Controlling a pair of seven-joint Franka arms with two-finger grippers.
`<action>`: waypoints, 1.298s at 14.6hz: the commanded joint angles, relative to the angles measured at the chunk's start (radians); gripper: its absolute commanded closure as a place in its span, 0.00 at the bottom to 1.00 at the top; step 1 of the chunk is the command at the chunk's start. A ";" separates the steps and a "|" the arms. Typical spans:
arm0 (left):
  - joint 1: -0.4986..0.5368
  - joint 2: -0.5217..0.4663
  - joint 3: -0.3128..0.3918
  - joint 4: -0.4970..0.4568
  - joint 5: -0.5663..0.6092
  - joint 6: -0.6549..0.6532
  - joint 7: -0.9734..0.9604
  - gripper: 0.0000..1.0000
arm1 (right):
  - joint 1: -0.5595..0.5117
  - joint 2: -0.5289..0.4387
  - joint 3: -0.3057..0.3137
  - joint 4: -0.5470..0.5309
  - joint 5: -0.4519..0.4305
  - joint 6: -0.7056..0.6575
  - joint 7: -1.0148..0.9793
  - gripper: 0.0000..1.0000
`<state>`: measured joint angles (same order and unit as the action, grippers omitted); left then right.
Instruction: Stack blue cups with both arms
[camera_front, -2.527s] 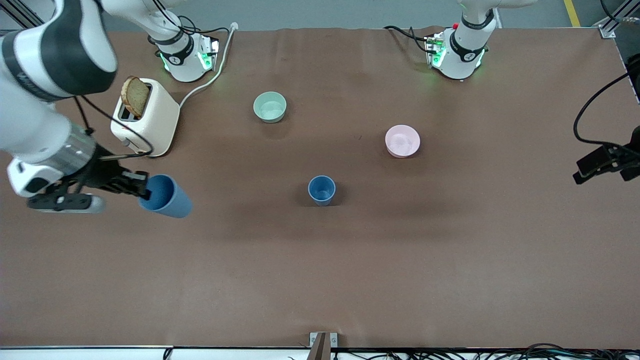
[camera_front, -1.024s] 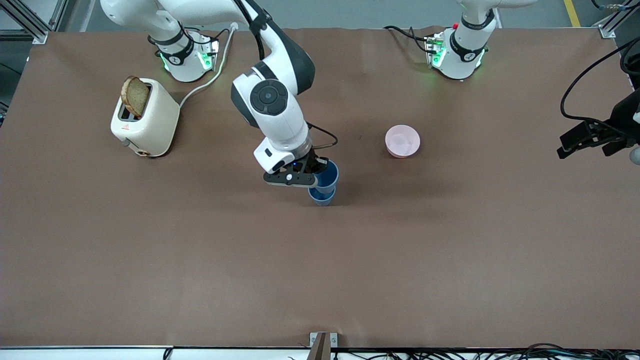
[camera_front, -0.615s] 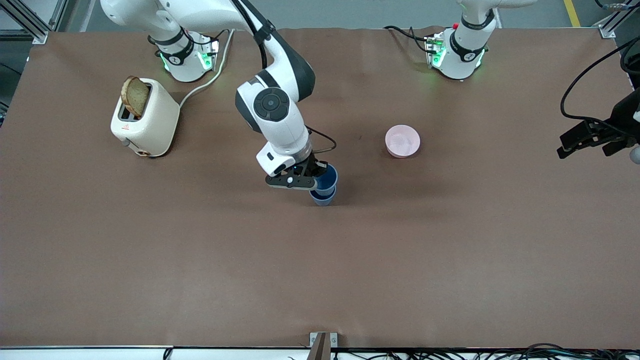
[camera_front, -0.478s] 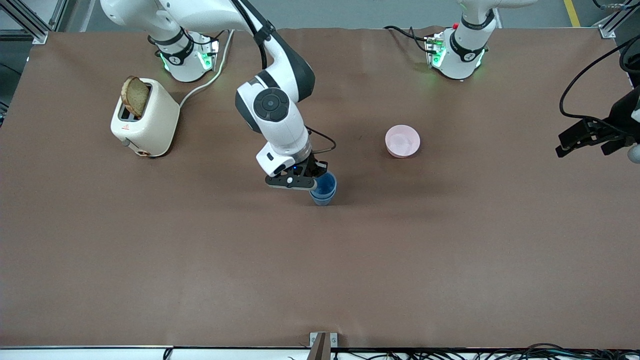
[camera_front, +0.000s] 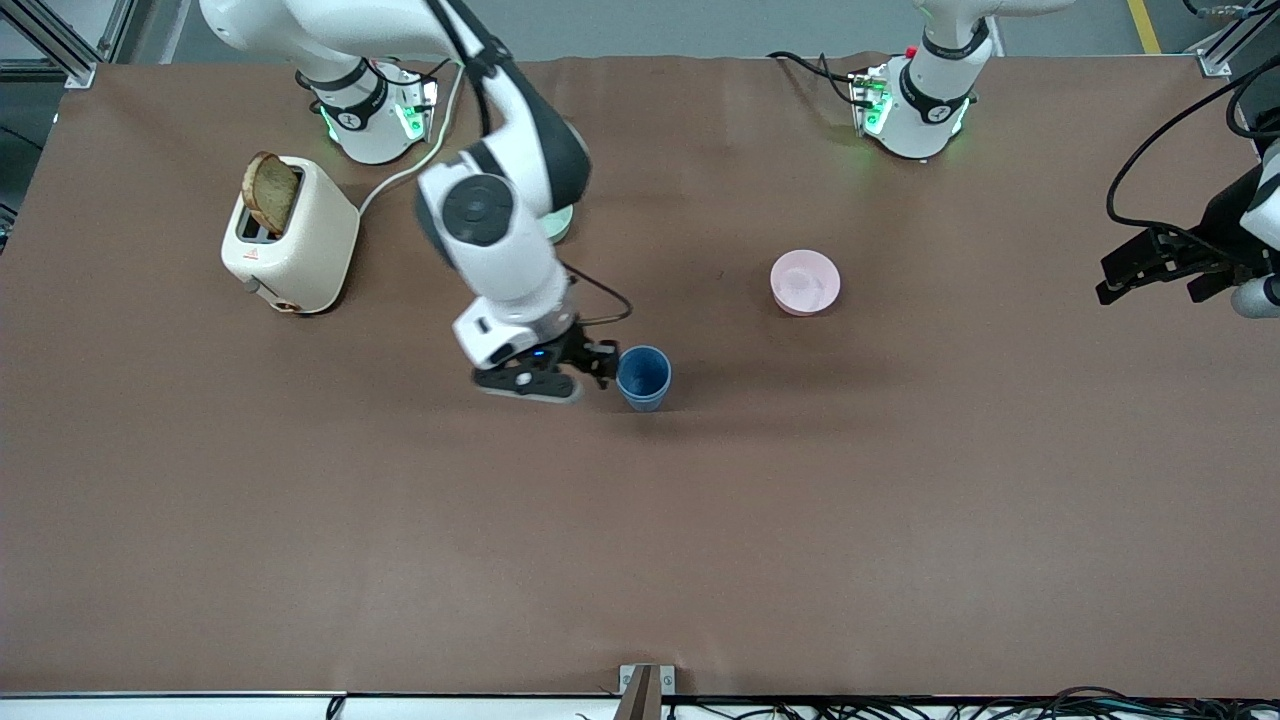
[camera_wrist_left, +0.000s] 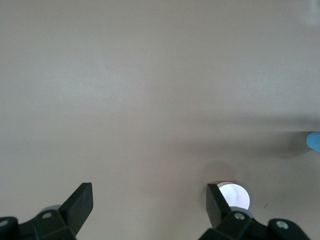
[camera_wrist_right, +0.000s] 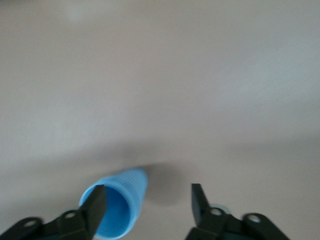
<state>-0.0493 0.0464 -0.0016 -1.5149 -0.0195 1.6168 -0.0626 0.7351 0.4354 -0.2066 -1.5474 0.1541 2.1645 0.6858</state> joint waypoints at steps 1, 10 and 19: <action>0.008 -0.011 -0.012 0.008 0.006 -0.009 0.004 0.00 | -0.132 -0.142 -0.005 -0.039 -0.018 -0.101 -0.138 0.00; 0.009 -0.007 -0.012 0.008 0.007 0.006 0.004 0.00 | -0.572 -0.305 -0.005 0.001 -0.100 -0.357 -0.497 0.00; 0.002 -0.005 -0.012 0.010 0.006 0.008 0.004 0.00 | -0.675 -0.431 -0.004 0.136 -0.117 -0.790 -0.693 0.00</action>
<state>-0.0483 0.0452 -0.0068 -1.5133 -0.0195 1.6221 -0.0626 0.0738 0.0591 -0.2327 -1.3903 0.0670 1.4207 0.0216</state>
